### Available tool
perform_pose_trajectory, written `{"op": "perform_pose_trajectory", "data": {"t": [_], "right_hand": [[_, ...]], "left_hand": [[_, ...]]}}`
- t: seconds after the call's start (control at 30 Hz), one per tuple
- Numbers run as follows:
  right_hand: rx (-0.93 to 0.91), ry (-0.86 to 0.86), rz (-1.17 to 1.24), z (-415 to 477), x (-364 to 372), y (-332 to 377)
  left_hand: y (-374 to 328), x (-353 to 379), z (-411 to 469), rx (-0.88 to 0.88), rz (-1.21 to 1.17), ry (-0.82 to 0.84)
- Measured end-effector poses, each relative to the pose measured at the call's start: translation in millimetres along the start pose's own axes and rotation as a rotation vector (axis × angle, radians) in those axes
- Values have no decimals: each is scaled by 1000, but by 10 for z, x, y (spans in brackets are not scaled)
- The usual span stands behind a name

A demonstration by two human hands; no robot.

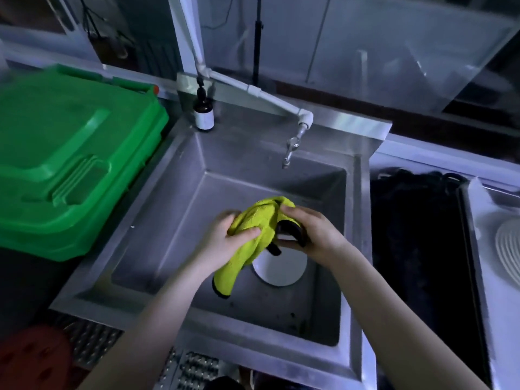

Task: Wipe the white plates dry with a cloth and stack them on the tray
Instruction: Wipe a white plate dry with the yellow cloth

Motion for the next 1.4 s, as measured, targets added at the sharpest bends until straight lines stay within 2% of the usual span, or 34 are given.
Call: {"op": "perform_pose_trajectory", "data": {"t": [0.07, 0.13, 0.23, 0.33, 0.4, 0.53, 0.67, 0.73, 0.87, 0.93, 1.07, 1.27, 1.4], "right_hand": [[19, -160, -166, 63, -222, -79], [-75, -224, -278, 112, -301, -46], [-186, -85, -360, 200, -76, -143], [-160, -3, -327, 323, 117, -388], [-82, -38, -346, 457, 66, -601], [181, -70, -198, 715, -207, -1119], [431, -242, -390, 921, -806, -1677], [514, -291, -408, 997, -981, -1946], [649, -297, -387, 1154, -1088, -2454], [695, -322, -315, 1222, -1115, -2668], [715, -402, -259, 1323, -1182, -2913], [692, -421, -198, 1465, -1171, -3149], [720, -513, -94, 1489, -1208, -3294]], "left_hand": [[95, -26, 30, -96, -181, -45], [185, 13, 74, -172, -295, -79], [310, 103, 179, -203, -335, -150], [533, 159, 309, -198, -330, -225], [789, 171, 404, -240, -272, -227], [1394, 70, 614, -393, -92, -246], [2011, -6, 812, -522, -47, -297], [2335, 27, 894, -615, -36, -245], [2828, 198, 1033, -794, 125, 33], [3026, 321, 1067, -872, 107, 133], [3297, 398, 1125, -937, 70, 149], [3551, 478, 1250, -942, 67, 196], [3581, 557, 1276, -935, 38, 154]]}}
Point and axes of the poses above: each hand's wrist, its own z-axis towards the middle knuckle, its own x-axis out of the palm, y = z × x, the point moved 10 cm from there along z, towards the middle knuckle, and after that the axes turned 15 degrees about -z, right-handed, at the moved point
